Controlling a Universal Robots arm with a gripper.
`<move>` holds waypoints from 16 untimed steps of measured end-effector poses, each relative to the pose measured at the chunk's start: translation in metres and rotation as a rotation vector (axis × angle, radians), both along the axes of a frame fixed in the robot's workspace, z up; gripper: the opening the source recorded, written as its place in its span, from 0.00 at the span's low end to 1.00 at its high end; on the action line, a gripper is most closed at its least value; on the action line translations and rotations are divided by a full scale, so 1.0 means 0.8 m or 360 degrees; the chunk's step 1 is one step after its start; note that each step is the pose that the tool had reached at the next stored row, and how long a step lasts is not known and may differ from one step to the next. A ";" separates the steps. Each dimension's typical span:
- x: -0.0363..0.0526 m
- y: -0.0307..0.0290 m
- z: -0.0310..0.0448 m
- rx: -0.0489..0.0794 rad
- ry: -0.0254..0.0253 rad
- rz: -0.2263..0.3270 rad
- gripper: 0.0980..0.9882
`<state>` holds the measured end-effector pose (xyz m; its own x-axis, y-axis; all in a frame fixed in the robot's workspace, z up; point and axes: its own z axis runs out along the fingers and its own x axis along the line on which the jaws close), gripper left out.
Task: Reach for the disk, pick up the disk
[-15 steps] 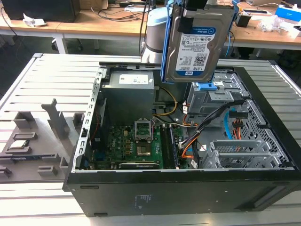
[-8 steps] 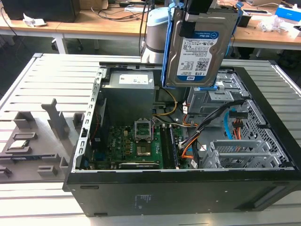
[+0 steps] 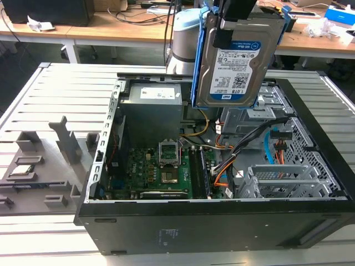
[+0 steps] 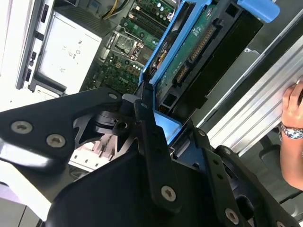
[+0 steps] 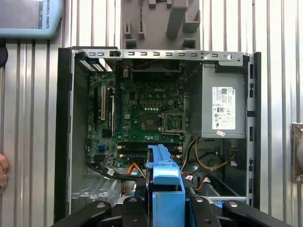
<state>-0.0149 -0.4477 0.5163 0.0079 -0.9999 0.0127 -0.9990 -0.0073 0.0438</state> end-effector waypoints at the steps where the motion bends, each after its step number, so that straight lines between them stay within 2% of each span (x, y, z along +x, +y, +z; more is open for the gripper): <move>1: 0.000 -0.0026 0.0000 0.0000 0.00000 0.0000 0.30; 16: 0.000 -0.0280 0.0000 0.0000 0.00000 0.0000 0.30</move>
